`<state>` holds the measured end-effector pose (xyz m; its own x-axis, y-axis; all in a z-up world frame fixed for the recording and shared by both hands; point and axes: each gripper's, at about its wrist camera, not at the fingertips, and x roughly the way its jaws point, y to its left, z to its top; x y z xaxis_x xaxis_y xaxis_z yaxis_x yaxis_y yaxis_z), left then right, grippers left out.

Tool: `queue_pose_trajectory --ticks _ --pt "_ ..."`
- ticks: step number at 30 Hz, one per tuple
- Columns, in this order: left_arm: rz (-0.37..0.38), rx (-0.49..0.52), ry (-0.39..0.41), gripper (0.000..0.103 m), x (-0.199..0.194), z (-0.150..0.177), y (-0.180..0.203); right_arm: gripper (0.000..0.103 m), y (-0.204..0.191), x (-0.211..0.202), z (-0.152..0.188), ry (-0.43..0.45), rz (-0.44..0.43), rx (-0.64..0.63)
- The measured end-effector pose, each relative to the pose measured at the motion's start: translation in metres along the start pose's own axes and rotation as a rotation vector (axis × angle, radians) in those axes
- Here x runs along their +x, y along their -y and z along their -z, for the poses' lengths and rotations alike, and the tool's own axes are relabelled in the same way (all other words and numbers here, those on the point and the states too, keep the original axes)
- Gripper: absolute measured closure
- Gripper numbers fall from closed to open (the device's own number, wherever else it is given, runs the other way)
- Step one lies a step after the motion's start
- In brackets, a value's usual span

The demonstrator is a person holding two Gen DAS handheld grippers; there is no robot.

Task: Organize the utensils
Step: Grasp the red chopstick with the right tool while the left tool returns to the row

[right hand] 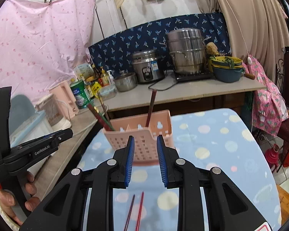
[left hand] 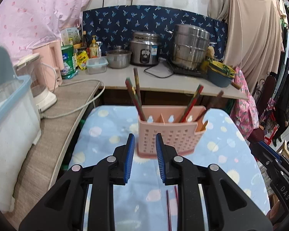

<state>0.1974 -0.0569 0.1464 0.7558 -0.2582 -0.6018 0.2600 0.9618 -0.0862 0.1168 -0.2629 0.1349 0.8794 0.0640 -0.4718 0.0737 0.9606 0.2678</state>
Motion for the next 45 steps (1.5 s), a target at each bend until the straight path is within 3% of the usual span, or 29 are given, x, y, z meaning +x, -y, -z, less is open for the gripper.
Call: queue_pose_trajectory --ticks 11,24,30,34,40,45 --pt "-0.015 0.015 -0.089 0.081 -0.013 0.079 -0.004 0.079 -0.012 -0.023 0.087 -0.139 0.029 -0.084" --pt "-0.029 0.025 -0.21 0.081 -0.012 0.154 -0.009 0.079 -0.022 -0.022 0.19 -0.357 0.002 -0.091" --pt "-0.025 0.032 -0.26 0.08 -0.012 0.181 -0.009 0.079 -0.026 -0.021 0.212 -0.401 -0.002 -0.098" --pt "-0.028 0.041 -0.275 0.068 -0.015 0.193 -0.008 0.079 -0.031 -0.02 0.22 -0.416 -0.009 -0.107" --pt "-0.023 0.048 -0.291 0.064 -0.016 0.201 -0.007 0.079 -0.037 -0.019 0.229 -0.433 -0.013 -0.121" --pt "-0.022 0.053 -0.289 0.054 -0.019 0.204 -0.005 0.079 -0.038 -0.016 0.234 -0.443 -0.003 -0.125"
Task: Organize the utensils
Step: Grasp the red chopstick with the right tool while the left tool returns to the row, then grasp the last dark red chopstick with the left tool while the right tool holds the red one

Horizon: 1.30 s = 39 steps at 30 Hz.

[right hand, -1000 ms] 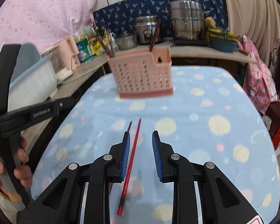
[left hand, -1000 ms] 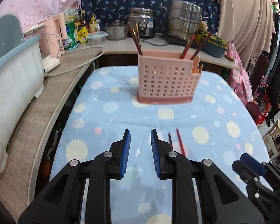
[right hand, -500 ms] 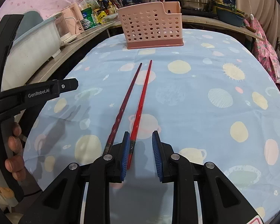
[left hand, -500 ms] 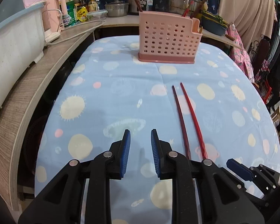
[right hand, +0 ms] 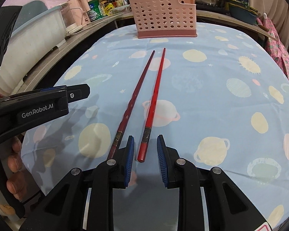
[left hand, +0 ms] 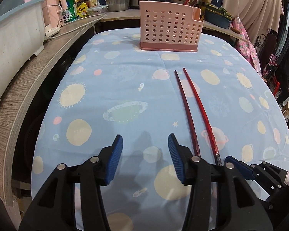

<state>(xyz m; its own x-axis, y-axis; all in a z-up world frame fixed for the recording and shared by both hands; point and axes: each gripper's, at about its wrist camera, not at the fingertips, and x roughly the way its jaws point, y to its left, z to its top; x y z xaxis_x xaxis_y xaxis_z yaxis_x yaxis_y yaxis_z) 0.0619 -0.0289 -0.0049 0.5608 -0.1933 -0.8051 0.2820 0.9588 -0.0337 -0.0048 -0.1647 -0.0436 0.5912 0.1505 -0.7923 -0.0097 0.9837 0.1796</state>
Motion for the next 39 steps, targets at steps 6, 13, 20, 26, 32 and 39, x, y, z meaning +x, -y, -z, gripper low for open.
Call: queue_pose_trajectory --ticks 6,13,20,26,32,39 --pt "0.009 0.012 -0.012 0.049 0.001 0.006 0.005 0.095 0.004 0.0 0.002 0.007 0.031 0.008" --pt "0.022 0.041 -0.026 0.041 0.003 0.013 0.017 0.096 0.017 -0.004 0.004 0.02 0.05 0.053" --pt "0.04 0.071 -0.043 0.035 0.005 0.018 0.031 0.096 0.036 -0.011 0.008 0.031 0.068 0.113" --pt "0.059 0.096 -0.069 0.029 0.01 0.025 0.043 0.096 0.043 -0.014 0.011 0.034 0.07 0.129" --pt "0.061 0.114 -0.101 0.029 0.016 0.032 0.049 0.096 0.043 -0.014 0.011 0.034 0.069 0.129" --pt "0.053 0.111 -0.12 0.037 0.02 0.035 0.049 0.096 0.043 -0.014 0.011 0.035 0.069 0.129"
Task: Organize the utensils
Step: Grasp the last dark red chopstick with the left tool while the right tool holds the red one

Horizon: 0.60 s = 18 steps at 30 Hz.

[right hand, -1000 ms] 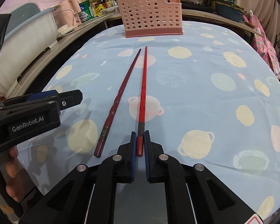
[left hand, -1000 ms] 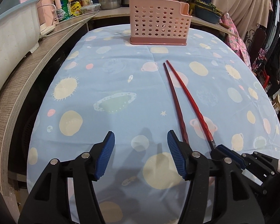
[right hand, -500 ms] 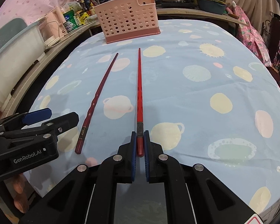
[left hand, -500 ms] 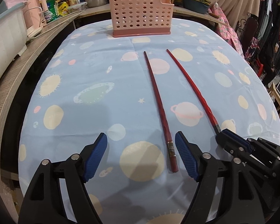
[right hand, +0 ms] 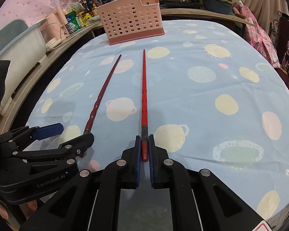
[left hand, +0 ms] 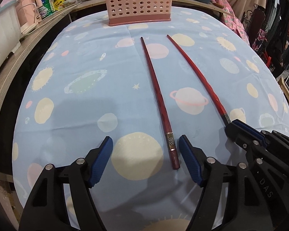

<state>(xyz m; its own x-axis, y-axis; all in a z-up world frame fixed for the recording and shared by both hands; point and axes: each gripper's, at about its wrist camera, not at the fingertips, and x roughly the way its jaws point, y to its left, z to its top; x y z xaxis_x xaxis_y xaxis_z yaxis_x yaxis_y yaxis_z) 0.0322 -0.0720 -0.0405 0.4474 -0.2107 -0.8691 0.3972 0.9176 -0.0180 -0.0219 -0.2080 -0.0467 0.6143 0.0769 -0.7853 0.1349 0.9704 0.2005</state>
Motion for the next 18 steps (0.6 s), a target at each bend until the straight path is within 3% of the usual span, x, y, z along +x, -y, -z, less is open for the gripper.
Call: queue_pose_trajectory --ticks 6,14,18 --pt "-0.001 -0.001 0.006 0.05 -0.0018 -0.0002 -0.0024 0.096 0.0001 -0.0001 -0.0002 0.0 0.001 -0.001" --pt "0.016 0.002 0.007 0.088 -0.0046 -0.0013 -0.0034 0.096 -0.0001 -0.0002 -0.0004 -0.001 -0.001 0.0" --pt "0.027 -0.007 0.001 0.096 -0.0042 -0.002 -0.005 0.096 -0.0004 -0.0002 -0.0006 -0.001 -0.002 -0.001"
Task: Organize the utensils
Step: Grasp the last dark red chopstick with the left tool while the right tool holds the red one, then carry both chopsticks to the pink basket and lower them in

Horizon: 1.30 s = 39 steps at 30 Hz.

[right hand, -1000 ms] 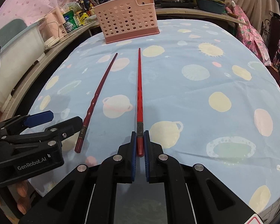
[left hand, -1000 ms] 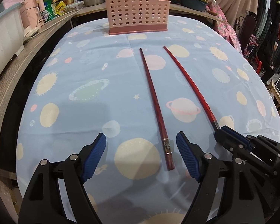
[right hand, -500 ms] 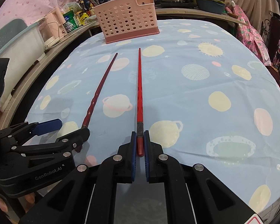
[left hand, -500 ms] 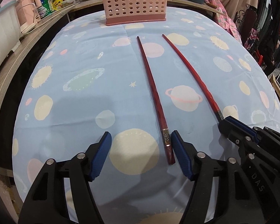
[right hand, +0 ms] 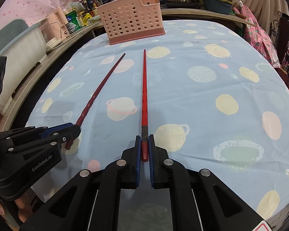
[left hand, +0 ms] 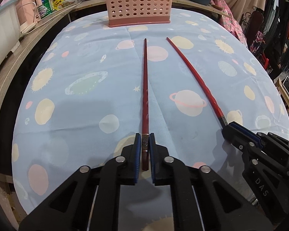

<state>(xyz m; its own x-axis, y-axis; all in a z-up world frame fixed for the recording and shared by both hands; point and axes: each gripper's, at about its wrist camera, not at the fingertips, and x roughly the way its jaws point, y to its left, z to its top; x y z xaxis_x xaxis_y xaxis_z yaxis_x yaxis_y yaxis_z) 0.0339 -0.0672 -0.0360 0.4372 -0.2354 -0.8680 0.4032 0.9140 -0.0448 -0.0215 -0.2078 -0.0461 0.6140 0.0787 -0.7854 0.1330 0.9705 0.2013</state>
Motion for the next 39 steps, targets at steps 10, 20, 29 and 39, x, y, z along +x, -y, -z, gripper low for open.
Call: queue_pose_trajectory --ticks 10,20,29,39 --pt "0.018 -0.012 -0.005 0.096 -0.007 -0.005 -0.002 0.096 -0.004 -0.01 -0.003 0.02 -0.011 -0.012" --pt "0.052 -0.048 0.066 0.096 -0.041 -0.025 -0.009 0.096 -0.001 -0.03 -0.025 0.085 -0.026 -0.003" --pt "0.075 -0.068 0.156 0.096 -0.076 -0.052 -0.014 0.096 0.001 -0.059 -0.06 0.183 -0.04 -0.001" --pt "0.07 -0.066 0.273 0.096 -0.11 -0.098 -0.02 0.096 0.005 -0.086 -0.109 0.291 -0.073 0.019"
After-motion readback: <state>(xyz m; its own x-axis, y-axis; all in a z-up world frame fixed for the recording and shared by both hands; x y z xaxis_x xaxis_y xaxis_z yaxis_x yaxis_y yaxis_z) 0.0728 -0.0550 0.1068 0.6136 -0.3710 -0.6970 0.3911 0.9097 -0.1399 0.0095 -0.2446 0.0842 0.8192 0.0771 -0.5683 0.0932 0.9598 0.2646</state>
